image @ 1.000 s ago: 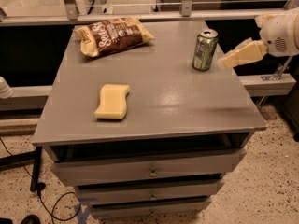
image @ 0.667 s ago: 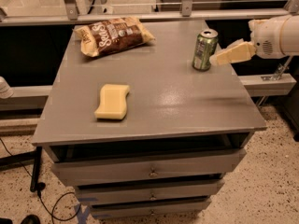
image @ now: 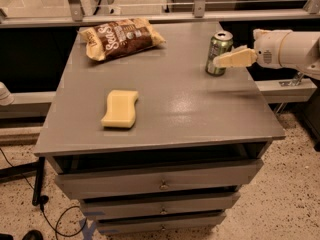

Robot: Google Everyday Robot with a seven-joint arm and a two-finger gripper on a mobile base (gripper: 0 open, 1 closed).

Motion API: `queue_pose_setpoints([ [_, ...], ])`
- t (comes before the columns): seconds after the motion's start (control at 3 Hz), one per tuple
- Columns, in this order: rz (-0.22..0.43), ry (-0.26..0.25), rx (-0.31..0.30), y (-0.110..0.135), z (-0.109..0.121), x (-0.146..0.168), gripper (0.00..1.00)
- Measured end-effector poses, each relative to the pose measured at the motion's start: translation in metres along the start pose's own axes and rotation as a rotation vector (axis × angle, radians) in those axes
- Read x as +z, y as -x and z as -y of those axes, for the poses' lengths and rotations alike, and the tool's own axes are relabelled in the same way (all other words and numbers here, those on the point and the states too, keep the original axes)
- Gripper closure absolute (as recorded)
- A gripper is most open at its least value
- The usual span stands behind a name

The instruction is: Move green can near sponge

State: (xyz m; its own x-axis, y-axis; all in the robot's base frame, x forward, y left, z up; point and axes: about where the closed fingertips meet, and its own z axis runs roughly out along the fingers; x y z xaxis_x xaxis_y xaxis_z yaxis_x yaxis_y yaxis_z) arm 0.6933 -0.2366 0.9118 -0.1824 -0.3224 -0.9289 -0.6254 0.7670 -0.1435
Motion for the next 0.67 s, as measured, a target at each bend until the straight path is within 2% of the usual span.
queue_pose_setpoints([
  [0.33,0.049,0.029,0.027,-0.001,-0.004,0.026,0.00],
  [0.67,0.080,0.057,0.038,0.001,-0.010,0.041,0.18],
])
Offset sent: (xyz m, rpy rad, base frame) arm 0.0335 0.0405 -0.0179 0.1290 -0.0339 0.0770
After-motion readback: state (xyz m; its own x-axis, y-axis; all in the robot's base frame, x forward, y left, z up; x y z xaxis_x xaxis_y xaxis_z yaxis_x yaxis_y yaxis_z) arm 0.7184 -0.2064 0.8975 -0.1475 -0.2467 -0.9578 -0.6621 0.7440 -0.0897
